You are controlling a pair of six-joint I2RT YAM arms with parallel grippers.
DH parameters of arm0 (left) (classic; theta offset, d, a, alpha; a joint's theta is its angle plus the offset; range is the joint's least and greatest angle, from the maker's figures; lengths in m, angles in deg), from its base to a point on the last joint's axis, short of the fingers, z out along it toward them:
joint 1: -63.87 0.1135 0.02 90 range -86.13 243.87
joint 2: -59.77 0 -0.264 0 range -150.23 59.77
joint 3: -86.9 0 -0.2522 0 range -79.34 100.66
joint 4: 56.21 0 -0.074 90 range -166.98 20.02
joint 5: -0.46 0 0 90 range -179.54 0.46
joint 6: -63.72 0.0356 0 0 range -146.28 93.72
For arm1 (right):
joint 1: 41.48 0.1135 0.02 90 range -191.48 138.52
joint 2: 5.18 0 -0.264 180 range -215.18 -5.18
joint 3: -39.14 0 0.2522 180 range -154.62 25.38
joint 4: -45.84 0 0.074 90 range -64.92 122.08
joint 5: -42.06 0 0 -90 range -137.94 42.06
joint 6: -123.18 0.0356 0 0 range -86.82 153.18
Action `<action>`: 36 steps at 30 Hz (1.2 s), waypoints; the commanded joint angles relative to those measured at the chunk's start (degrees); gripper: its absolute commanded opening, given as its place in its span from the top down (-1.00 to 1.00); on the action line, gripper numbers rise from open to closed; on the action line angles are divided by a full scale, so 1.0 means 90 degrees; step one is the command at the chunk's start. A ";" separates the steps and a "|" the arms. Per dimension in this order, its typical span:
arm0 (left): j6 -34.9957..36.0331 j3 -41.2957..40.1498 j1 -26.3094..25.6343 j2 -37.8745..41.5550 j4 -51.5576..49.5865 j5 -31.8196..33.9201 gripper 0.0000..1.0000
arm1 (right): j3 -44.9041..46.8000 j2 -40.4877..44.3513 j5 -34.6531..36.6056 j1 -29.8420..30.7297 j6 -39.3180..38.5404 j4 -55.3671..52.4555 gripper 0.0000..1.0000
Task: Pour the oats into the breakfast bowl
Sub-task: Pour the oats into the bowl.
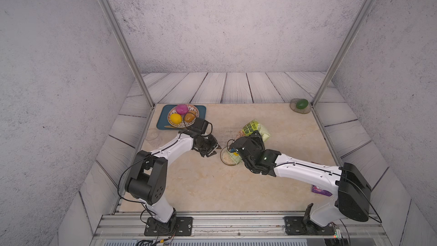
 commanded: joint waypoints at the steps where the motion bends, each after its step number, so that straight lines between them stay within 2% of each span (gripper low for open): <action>1: -0.0044 -0.0070 0.0058 0.0059 -0.0006 0.0043 0.20 | -0.0152 0.0441 0.0638 0.0054 -0.0196 0.0942 1.00; 10: -0.0049 -0.0027 0.0053 0.0009 -0.0007 0.0020 0.20 | 0.0062 0.0544 0.0485 0.0060 -0.0906 0.1670 1.00; 18: -0.0047 0.0021 0.0056 -0.0051 -0.0012 -0.0009 0.20 | 0.0042 0.0529 0.0474 0.0062 -0.1004 0.1647 1.00; 21: -0.0040 0.0032 0.0057 -0.0044 -0.0018 -0.0015 0.19 | 0.0227 0.0593 0.0462 0.0048 -0.1297 0.2068 1.00; 25: -0.0042 0.0026 0.0057 -0.0055 0.0004 -0.0010 0.20 | 0.0123 0.0538 0.0566 0.0067 -0.0687 0.1320 1.00; 28: -0.0043 0.0053 0.0058 -0.0081 -0.0015 -0.0031 0.20 | 0.0166 0.0625 0.0530 0.0057 -0.0944 0.1756 1.00; 31: -0.0047 0.0052 0.0058 -0.0065 -0.0005 -0.0002 0.20 | -0.0001 0.0592 0.0502 0.0057 -0.0652 0.1223 1.00; 34: -0.0053 0.0057 0.0053 -0.0065 -0.0010 -0.0014 0.20 | 0.0151 0.0613 0.0494 0.0058 -0.1071 0.1899 1.00; 36: -0.0070 0.0024 0.0056 -0.0049 0.0020 0.0004 0.20 | 0.0100 0.0591 0.0470 0.0048 -0.0811 0.1551 1.00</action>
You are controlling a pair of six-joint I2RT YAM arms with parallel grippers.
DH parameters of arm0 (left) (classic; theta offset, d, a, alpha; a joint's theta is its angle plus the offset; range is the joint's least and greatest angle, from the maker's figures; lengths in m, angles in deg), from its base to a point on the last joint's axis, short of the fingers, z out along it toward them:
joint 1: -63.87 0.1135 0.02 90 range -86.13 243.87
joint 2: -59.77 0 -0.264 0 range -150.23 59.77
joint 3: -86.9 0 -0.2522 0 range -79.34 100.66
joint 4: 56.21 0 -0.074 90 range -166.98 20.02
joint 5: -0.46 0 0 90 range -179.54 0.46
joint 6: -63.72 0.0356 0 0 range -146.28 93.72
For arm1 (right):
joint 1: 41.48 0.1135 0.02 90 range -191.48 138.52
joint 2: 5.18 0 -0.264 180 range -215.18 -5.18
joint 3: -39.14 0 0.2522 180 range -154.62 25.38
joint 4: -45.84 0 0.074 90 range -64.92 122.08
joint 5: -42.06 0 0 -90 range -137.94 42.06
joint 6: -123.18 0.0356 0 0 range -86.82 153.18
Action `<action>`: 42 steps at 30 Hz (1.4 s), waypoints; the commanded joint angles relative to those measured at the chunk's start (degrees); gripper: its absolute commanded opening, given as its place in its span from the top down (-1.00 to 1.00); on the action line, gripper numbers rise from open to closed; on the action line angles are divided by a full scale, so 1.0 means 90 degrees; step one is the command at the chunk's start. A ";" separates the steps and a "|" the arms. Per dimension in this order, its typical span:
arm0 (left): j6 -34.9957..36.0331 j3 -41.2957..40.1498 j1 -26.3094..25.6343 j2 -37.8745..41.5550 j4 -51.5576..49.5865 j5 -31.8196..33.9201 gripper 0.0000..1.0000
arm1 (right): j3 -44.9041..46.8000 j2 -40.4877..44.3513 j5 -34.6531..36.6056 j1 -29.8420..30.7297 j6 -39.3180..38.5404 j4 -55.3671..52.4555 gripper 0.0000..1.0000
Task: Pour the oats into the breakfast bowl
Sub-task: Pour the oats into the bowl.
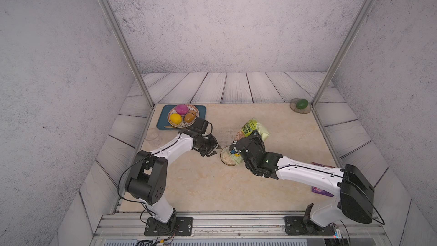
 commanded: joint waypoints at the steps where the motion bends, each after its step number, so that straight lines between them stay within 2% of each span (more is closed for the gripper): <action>1: -0.0020 0.0019 0.0051 -0.0044 0.0007 0.0017 0.20 | -0.0275 0.0367 0.0550 0.0020 0.0216 0.0480 1.00; 3: -0.0010 0.0019 0.0053 -0.0036 -0.0003 0.0014 0.20 | -0.0163 0.0415 0.0527 0.0013 -0.0183 0.1162 1.00; 6: -0.0046 -0.0014 0.0050 -0.0028 0.0030 0.0010 0.20 | -0.0297 0.0347 0.0513 -0.0011 0.0310 0.0427 1.00; 9: -0.0013 0.0032 0.0053 -0.0023 -0.0018 0.0005 0.20 | -0.0218 0.0379 0.0484 -0.0018 -0.0055 0.1039 1.00; 11: -0.0019 0.0021 0.0046 -0.0006 -0.0017 0.0028 0.20 | -0.0314 0.0336 0.0490 -0.0021 0.0037 0.0849 1.00; 16: -0.0022 0.0039 0.0047 0.0005 -0.0036 0.0014 0.20 | -0.0211 0.0298 0.0431 -0.0070 -0.0466 0.1483 1.00; 18: -0.0028 0.0034 0.0049 0.0005 -0.0024 0.0028 0.20 | -0.0361 0.0295 0.0391 -0.0067 0.0027 0.0805 1.00; 19: -0.0029 0.0033 0.0046 0.0003 -0.0032 0.0033 0.20 | -0.0313 0.0297 0.0396 -0.0078 0.0011 0.0860 1.00; 21: -0.0009 0.0053 0.0052 -0.0008 -0.0069 0.0016 0.20 | -0.0194 0.0306 0.0430 -0.0061 -0.0529 0.1632 1.00; 23: -0.0030 0.0036 0.0044 -0.0013 -0.0033 0.0023 0.20 | -0.0222 0.0336 0.0319 -0.0068 -0.0019 0.0874 1.00; 26: 0.0028 0.0112 0.0048 -0.0063 -0.0117 -0.0008 0.20 | -0.0097 0.0314 0.0446 -0.0004 -0.0372 0.1474 1.00; 28: 0.0031 0.0118 0.0046 -0.0052 -0.0152 0.0031 0.20 | -0.0204 0.0353 0.0288 -0.0037 0.0065 0.0829 1.00; 29: 0.0024 0.0111 0.0051 -0.0058 -0.0138 0.0035 0.20 | -0.0259 0.0299 0.0377 -0.0012 -0.0010 0.0773 1.00; 31: 0.0044 0.0130 0.0047 -0.0075 -0.0162 0.0015 0.20 | -0.0270 0.0278 0.0385 0.0032 -0.0131 0.1226 1.00; 33: 0.0018 0.0107 0.0048 -0.0077 -0.0138 0.0028 0.20 | -0.0288 0.0300 0.0199 -0.0020 0.0146 0.0530 1.00; 35: 0.0022 0.0127 0.0053 -0.0086 -0.0136 0.0007 0.20 | -0.0291 0.0218 0.0418 0.0007 -0.0098 0.1023 1.00; 37: 0.0012 0.0092 0.0049 -0.0072 -0.0133 0.0032 0.20 | -0.0310 0.0290 0.0272 0.0008 0.0091 0.0689 1.00; 42: -0.0011 0.0105 0.0053 -0.0109 -0.0094 0.0031 0.20 | -0.0339 0.0305 0.0306 0.0020 -0.0233 0.0963 1.00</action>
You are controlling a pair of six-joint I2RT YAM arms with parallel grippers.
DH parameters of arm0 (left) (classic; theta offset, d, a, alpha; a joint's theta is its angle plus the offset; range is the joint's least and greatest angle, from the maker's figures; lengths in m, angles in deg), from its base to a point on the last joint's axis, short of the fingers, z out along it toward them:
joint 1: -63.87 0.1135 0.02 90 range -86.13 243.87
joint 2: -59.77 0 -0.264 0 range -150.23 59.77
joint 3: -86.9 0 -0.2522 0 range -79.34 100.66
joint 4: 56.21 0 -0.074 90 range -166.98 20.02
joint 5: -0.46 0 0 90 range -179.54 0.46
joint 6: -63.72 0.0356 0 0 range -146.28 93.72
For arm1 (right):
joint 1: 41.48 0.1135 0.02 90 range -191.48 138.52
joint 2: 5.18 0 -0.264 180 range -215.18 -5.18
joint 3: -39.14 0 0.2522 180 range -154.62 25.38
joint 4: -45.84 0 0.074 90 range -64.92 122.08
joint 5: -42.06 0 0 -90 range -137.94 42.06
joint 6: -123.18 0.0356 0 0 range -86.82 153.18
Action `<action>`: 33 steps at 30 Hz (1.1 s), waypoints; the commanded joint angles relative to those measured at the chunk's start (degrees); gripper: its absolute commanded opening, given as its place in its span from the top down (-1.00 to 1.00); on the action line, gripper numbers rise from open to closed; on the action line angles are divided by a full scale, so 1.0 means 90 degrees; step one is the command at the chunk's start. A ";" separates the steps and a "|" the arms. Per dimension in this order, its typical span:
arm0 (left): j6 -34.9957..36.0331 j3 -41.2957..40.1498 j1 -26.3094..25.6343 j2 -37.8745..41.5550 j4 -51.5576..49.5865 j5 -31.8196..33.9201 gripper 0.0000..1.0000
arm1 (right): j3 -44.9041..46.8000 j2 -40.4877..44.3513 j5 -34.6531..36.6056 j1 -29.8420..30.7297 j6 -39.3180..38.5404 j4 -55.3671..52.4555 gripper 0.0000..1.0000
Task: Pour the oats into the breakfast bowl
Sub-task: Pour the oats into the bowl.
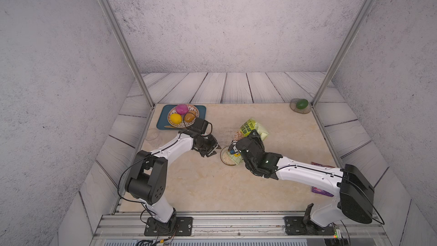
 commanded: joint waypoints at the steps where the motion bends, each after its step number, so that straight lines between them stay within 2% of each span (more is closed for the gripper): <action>1: 0.0023 0.0118 0.0046 -0.0138 -0.0073 0.0018 0.20 | -0.0421 0.0298 0.0478 0.0023 -0.0094 0.0795 1.00; 4: 0.0034 0.0132 0.0044 -0.0161 -0.0054 0.0015 0.20 | -0.0447 0.0326 0.0409 0.0010 0.0149 0.0451 1.00; 6: 0.0050 0.0140 0.0041 -0.0164 -0.0056 -0.0004 0.20 | -0.0465 0.0326 0.0503 0.0075 -0.0175 0.1114 1.00; 8: 0.0089 0.0123 0.0038 -0.0146 -0.0079 0.0036 0.21 | -0.0623 0.0383 0.0313 0.0045 0.0474 0.0106 1.00; 9: 0.0079 0.0096 0.0045 -0.0147 -0.0050 0.0043 0.21 | -0.0523 0.0373 0.0295 0.0006 0.0410 0.0025 1.00; 10: 0.0073 0.0107 0.0046 -0.0175 -0.0048 0.0013 0.21 | -0.0329 0.0319 0.0444 0.0011 -0.0220 0.0822 1.00; 11: 0.0088 0.0130 0.0046 -0.0195 -0.0079 -0.0011 0.21 | -0.0384 0.0323 0.0502 0.0028 -0.0199 0.0984 1.00; 13: 0.0071 0.0116 0.0042 -0.0189 -0.0069 0.0003 0.21 | -0.0552 0.0403 0.0297 -0.0001 0.0446 0.0135 1.00; 14: 0.0036 0.0103 0.0046 -0.0190 -0.0014 -0.0004 0.21 | -0.0500 0.0388 0.0310 -0.0018 0.0317 0.0169 1.00; 16: 0.0043 0.0136 0.0046 -0.0202 -0.0025 -0.0015 0.21 | -0.0323 0.0318 0.0453 -0.0003 -0.0299 0.1038 1.00; 19: 0.0039 0.0151 0.0045 -0.0190 -0.0040 0.0004 0.21 | -0.0430 0.0363 0.0310 -0.0032 0.0072 0.0458 1.00; 22: 0.0042 0.0149 0.0039 -0.0201 -0.0034 0.0014 0.21 | -0.0350 0.0281 0.0390 0.0000 -0.0247 0.1037 1.00; 25: 0.0064 0.0149 0.0041 -0.0213 -0.0059 -0.0004 0.22 | -0.0496 0.0249 0.0501 -0.0004 -0.0178 0.1000 1.00; 27: 0.0050 0.0124 0.0037 -0.0187 -0.0040 0.0013 0.22 | -0.0538 0.0295 0.0442 -0.0008 0.0153 0.0513 1.00; 30: 0.0068 0.0153 0.0037 -0.0174 -0.0034 0.0014 0.22 | -0.0515 0.0247 0.0542 0.0037 -0.0208 0.0919 1.00; 33: 0.0085 0.0168 0.0038 -0.0155 -0.0043 0.0040 0.22 | -0.0491 0.0305 0.0361 -0.0008 0.0253 0.0399 1.00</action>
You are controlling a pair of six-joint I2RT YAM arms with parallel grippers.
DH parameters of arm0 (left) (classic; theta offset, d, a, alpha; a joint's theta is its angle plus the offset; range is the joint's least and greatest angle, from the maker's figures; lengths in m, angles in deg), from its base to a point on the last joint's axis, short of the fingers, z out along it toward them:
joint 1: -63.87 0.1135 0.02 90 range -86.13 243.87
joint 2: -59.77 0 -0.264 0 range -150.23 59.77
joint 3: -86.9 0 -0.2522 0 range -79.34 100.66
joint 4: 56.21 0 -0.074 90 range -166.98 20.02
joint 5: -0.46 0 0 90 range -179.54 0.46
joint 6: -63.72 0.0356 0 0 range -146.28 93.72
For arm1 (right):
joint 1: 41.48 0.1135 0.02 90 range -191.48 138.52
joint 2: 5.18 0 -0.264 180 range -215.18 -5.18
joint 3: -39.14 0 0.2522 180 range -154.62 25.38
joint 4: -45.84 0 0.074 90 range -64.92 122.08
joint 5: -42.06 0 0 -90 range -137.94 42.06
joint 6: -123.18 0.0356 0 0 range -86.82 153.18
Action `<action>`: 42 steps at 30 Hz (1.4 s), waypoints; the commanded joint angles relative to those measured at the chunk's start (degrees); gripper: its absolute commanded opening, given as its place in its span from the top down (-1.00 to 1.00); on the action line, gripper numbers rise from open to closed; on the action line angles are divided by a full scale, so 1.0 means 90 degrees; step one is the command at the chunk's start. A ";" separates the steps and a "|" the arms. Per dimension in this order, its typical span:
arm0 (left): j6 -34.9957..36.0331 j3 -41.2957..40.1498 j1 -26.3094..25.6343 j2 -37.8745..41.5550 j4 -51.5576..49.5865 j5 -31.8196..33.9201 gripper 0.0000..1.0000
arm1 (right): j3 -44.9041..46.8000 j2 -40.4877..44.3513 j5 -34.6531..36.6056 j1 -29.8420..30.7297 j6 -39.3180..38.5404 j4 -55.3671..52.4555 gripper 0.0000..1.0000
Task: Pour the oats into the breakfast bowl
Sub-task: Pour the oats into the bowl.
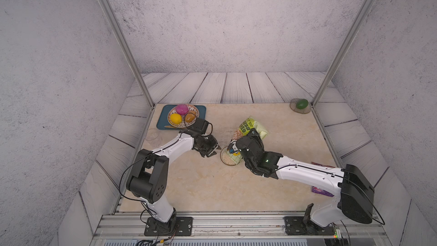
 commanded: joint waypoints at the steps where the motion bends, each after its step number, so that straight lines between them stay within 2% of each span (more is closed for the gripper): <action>1: 0.0077 0.0149 0.0037 -0.0048 -0.0046 0.0029 0.22 | -0.0310 0.0279 0.0532 -0.0008 0.0226 0.0549 1.00; 3: 0.0095 0.0172 0.0036 -0.0043 -0.0107 0.0030 0.22 | -0.0291 0.0329 0.0573 0.0003 0.0213 0.0741 1.00; 5: 0.0078 0.0124 0.0036 -0.0010 -0.0091 0.0042 0.22 | -0.0375 0.0387 0.0500 -0.0024 0.0593 0.0169 1.00; 8: 0.0082 0.0127 0.0037 0.0031 -0.0114 0.0045 0.22 | -0.0205 0.0425 0.0614 0.0009 0.0010 0.0887 1.00; 11: 0.0090 0.0121 0.0036 0.0032 -0.0123 0.0071 0.22 | -0.0295 0.0449 0.0500 -0.0033 0.0696 -0.0080 1.00; 13: 0.0119 0.0185 0.0036 0.0000 -0.0184 0.0031 0.22 | -0.0100 0.0434 0.0618 -0.0008 -0.0010 0.1059 1.00; 15: 0.0133 0.0174 0.0035 0.0021 -0.0202 0.0086 0.22 | -0.0223 0.0498 0.0460 -0.0058 0.0610 0.0128 1.00; 16: 0.0093 0.0156 0.0036 0.0027 -0.0166 0.0070 0.22 | -0.0314 0.0452 0.0594 -0.0052 0.0561 0.0092 1.00; 17: 0.0082 0.0161 0.0036 0.0028 -0.0168 0.0039 0.22 | -0.0304 0.0459 0.0678 -0.0005 0.0195 0.0687 1.00; 18: 0.0104 0.0197 0.0036 0.0028 -0.0204 0.0059 0.22 | -0.0272 0.0545 0.0520 0.0027 0.0196 0.0864 1.00; 20: 0.0098 0.0176 0.0028 0.0033 -0.0206 0.0119 0.22 | -0.0334 0.0665 0.0138 -0.0108 0.1002 -0.0476 1.00; 22: 0.0068 0.0187 0.0036 0.0014 -0.0182 0.0056 0.21 | -0.0161 0.0526 0.0609 -0.0092 0.0352 0.0548 1.00; 23: 0.0115 0.0221 0.0030 0.0009 -0.0243 0.0064 0.22 | -0.0096 0.0555 0.0529 -0.0094 0.0353 0.0632 1.00; 25: 0.0110 0.0185 0.0027 0.0034 -0.0243 0.0106 0.22 | -0.0196 0.0633 0.0372 -0.0116 0.0947 -0.0273 1.00; 27: 0.0105 0.0191 0.0031 0.0039 -0.0253 0.0086 0.22 | -0.0403 0.0557 0.0571 -0.0053 0.1019 -0.0015 1.00; 28: 0.0139 0.0202 0.0027 0.0041 -0.0303 0.0133 0.22 | -0.0454 0.0633 0.0225 -0.0113 0.1532 -0.0776 1.00; 29: 0.0128 0.0183 0.0027 0.0047 -0.0282 0.0159 0.22 | -0.0361 0.0668 0.0071 -0.0203 0.1680 -0.1129 1.00; 31: 0.0085 0.0172 0.0029 0.0014 -0.0240 0.0072 0.22 | 0.0048 0.0538 0.0597 -0.0168 0.0748 0.0299 1.00; 32: 0.0139 0.0218 0.0027 -0.0001 -0.0313 0.0088 0.22 | 0.0101 0.0577 0.0520 -0.0155 0.0786 0.0337 1.00; 34: 0.0152 0.0217 0.0017 0.0015 -0.0342 0.0153 0.22 | -0.0132 0.0684 0.0314 -0.0210 0.1533 -0.0689 1.00; 40: 0.0108 0.0231 0.0017 -0.0019 -0.0335 0.0111 0.22 | -0.0368 0.0530 0.0357 -0.0281 0.2240 -0.1284 1.00; 42: 0.0140 0.0276 0.0017 -0.0021 -0.0402 0.0131 0.22 | -0.0504 0.0482 0.0290 -0.0333 0.2819 -0.1773 1.00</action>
